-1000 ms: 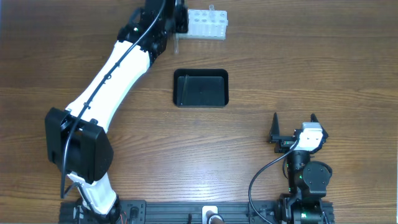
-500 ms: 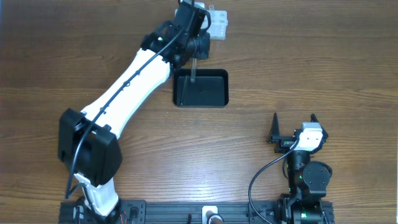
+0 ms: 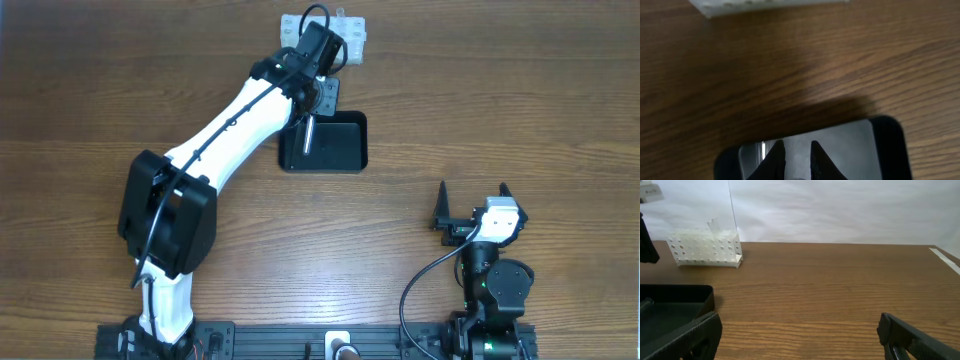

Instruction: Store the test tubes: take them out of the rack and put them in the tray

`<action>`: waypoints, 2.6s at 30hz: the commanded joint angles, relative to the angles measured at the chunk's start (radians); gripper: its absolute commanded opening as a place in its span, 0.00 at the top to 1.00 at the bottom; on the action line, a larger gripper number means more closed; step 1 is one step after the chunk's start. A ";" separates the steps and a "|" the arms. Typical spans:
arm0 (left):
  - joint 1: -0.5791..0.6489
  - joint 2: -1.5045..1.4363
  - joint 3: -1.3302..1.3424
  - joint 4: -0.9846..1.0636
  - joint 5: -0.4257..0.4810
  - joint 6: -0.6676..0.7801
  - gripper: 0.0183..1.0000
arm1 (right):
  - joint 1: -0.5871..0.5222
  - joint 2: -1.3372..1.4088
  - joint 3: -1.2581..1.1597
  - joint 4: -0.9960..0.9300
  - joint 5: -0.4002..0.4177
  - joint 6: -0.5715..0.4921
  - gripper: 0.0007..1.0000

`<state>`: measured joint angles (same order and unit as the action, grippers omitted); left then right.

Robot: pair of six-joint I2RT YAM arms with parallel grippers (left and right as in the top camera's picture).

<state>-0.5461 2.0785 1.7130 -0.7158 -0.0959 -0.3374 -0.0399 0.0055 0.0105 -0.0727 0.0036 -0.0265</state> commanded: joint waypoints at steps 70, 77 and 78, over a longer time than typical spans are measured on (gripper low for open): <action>0.388 -0.991 -0.724 0.872 0.155 0.230 0.00 | -0.006 0.002 -0.005 -0.003 0.009 0.003 0.01; 0.396 -1.295 -1.038 0.891 0.156 0.229 0.00 | -0.006 0.002 -0.005 -0.003 0.009 0.003 0.01; 0.402 -1.337 -1.077 0.899 0.159 0.225 0.00 | -0.006 0.002 -0.005 -0.003 0.009 0.003 0.01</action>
<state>-0.1589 0.8455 0.7277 0.1627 0.0357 -0.1265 -0.0399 0.0055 0.0105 -0.0727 0.0040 -0.0269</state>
